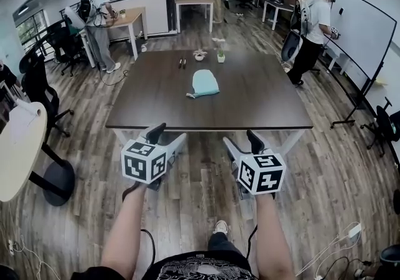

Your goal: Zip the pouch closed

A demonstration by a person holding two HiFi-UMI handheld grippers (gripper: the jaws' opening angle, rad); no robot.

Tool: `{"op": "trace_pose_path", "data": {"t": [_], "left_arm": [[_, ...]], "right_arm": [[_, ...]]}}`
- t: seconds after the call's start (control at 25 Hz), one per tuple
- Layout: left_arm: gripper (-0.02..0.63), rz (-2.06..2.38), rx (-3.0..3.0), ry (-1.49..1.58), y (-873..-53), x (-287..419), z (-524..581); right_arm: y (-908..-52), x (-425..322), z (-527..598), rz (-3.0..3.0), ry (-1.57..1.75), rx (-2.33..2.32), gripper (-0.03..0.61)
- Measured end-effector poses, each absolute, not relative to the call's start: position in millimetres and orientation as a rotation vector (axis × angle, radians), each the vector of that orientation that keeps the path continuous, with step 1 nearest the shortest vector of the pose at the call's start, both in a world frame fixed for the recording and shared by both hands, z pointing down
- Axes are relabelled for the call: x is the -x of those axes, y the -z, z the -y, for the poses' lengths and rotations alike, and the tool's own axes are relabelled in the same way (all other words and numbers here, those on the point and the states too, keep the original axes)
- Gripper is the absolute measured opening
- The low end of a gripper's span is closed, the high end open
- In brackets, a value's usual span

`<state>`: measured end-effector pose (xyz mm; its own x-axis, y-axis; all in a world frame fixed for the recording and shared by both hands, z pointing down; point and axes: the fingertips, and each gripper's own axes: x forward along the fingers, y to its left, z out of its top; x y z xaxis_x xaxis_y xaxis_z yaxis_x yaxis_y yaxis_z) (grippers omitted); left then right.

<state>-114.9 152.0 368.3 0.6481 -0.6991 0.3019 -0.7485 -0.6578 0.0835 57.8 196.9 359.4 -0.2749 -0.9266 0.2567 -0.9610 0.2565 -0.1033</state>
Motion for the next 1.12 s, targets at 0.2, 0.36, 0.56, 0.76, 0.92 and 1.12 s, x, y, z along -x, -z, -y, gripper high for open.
{"op": "trace_pose_path", "data": {"t": [0.2,0.36,0.56,0.76,0.92,1.12], "left_arm": [[0.316,1.202,-2.694,-0.33,-362.9,88.6,-116.8],[0.316,1.279,-2.63,-0.294,-364.3,80.5,-87.0],[0.379,1.352,-2.539,-0.312,-371.3,75.3,-57.3],[0.39,1.43,-2.489,-0.339,-374.2,70.5,-34.6],[0.397,1.476,-2.451,-0.343,-375.2,63.9,-16.2],[0.397,1.493,-2.435,-0.335,-377.6,48.6,4.8]], "right_arm": [[-360.1,-85.2,-155.5,2.387,-0.381,-1.767,0.342],[-361.7,-108.3,-124.8,2.398,-0.396,-1.75,0.35],[-367.8,-121.6,-89.4,2.416,-0.382,-1.675,0.371],[-370.6,-134.3,-58.5,2.442,-0.382,-1.646,0.371],[-372.9,-144.8,-38.7,2.459,-0.385,-1.62,0.371],[-378.3,-159.8,-18.4,2.472,-0.381,-1.602,0.371]]}}
